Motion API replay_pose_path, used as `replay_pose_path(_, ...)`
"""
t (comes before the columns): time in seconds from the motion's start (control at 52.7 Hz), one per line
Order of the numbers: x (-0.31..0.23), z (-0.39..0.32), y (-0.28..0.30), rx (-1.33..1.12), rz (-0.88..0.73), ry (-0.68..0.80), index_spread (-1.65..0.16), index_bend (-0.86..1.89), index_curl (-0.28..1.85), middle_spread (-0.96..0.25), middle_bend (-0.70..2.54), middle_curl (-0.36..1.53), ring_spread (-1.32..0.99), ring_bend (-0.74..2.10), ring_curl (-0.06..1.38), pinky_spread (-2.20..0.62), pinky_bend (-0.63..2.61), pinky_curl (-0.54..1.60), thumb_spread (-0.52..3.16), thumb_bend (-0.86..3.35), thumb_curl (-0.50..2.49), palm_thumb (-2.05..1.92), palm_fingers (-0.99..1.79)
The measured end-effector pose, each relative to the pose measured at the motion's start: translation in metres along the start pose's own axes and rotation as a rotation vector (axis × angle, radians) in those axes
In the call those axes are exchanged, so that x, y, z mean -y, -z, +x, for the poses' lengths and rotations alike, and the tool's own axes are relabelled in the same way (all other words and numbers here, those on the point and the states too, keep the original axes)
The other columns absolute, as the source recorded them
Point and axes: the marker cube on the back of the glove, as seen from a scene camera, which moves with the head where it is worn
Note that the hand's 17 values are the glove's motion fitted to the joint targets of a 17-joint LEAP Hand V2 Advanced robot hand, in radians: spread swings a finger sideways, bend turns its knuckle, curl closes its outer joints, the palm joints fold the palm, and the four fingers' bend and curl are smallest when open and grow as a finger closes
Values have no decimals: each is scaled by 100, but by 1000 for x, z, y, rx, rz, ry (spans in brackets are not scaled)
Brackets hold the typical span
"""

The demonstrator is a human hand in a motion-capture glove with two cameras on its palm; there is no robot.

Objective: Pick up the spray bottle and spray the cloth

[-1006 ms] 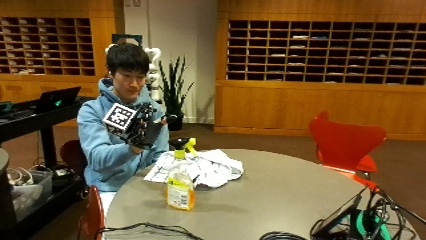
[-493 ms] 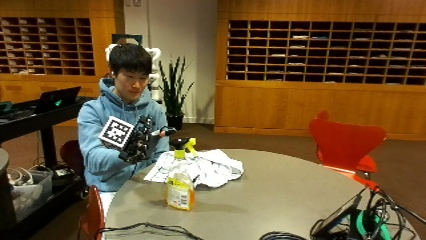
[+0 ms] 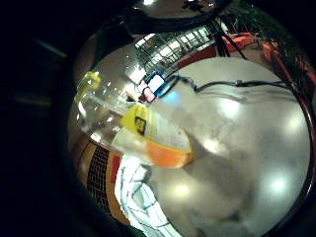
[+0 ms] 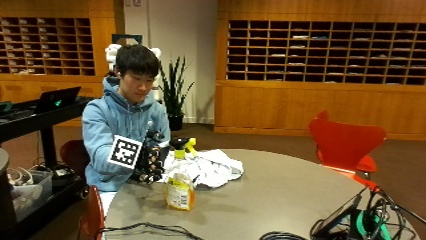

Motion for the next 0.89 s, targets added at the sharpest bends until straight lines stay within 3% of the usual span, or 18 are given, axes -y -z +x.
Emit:
replay_pose_path(0.095,4,11,-9,61,-67,42,-15,10,16,10,27,34,15,53,29,24,61,35,103,-3,43,68,20)
replay_pose_path(0.266,16,13,-24,60,-44,-84,-14,9,16,11,29,35,15,54,30,23,60,35,102,-3,42,67,23)
replay_pose_path(0.436,17,17,-28,69,-47,2,-13,8,15,10,35,36,13,59,31,23,57,34,101,-3,42,66,33)
replay_pose_path(0.721,26,11,-39,142,-95,-217,-17,17,22,1,20,33,-2,67,34,12,50,33,99,-2,43,71,72)
replay_pose_path(0.74,27,11,-40,140,-95,-221,-17,14,22,-2,32,36,-3,64,33,10,46,32,99,-2,43,71,82)
replay_pose_path(0.892,36,8,-45,91,-99,-248,-19,18,28,-9,43,40,-12,61,34,2,28,29,97,-1,44,78,115)
